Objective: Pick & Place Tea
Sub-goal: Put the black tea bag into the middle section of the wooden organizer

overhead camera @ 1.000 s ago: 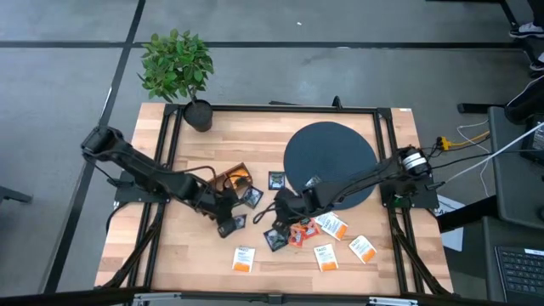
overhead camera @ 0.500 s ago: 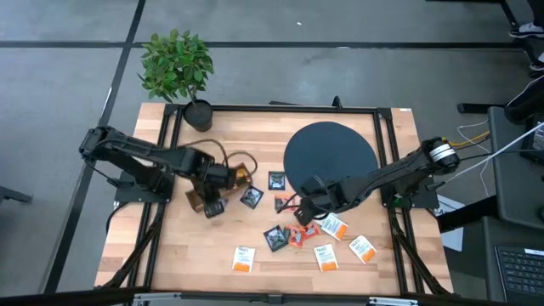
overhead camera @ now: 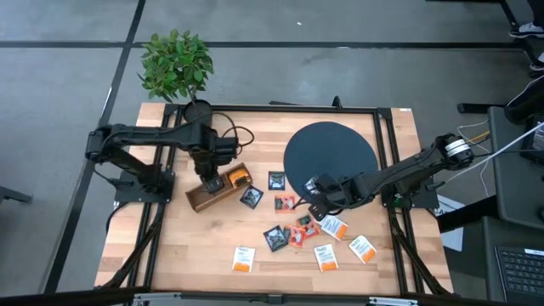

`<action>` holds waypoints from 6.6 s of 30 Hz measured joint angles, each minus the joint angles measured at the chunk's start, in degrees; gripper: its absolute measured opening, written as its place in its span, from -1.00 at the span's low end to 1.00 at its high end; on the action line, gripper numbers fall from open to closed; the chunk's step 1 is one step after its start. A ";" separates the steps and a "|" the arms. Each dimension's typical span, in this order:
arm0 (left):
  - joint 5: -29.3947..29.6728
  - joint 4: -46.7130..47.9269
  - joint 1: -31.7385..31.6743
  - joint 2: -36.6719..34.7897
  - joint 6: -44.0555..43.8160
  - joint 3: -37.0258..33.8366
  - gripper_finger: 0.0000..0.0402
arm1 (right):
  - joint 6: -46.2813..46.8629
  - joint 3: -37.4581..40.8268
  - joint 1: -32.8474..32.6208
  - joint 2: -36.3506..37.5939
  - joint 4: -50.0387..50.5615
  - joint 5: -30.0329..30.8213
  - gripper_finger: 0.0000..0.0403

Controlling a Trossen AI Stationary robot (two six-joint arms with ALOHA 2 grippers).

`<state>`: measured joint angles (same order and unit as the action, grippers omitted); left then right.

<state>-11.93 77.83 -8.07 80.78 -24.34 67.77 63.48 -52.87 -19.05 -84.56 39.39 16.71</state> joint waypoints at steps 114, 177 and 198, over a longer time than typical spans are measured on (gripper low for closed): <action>0.12 -26.41 6.33 -0.05 -4.97 14.60 -0.59 | -3.09 0.36 0.52 -0.01 -8.30 -6.95 -0.56; 12.67 -81.84 28.69 28.02 -23.86 -13.22 -0.99 | 43.11 0.36 -12.04 -20.69 -45.02 -5.86 -0.56; 14.78 -84.73 27.63 29.36 -28.02 -13.23 -0.99 | 44.09 0.31 -12.04 -26.18 -51.72 -7.20 -0.56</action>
<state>2.85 -6.90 19.55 110.15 -52.37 54.54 107.57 -52.56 -31.09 -110.74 -12.33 9.51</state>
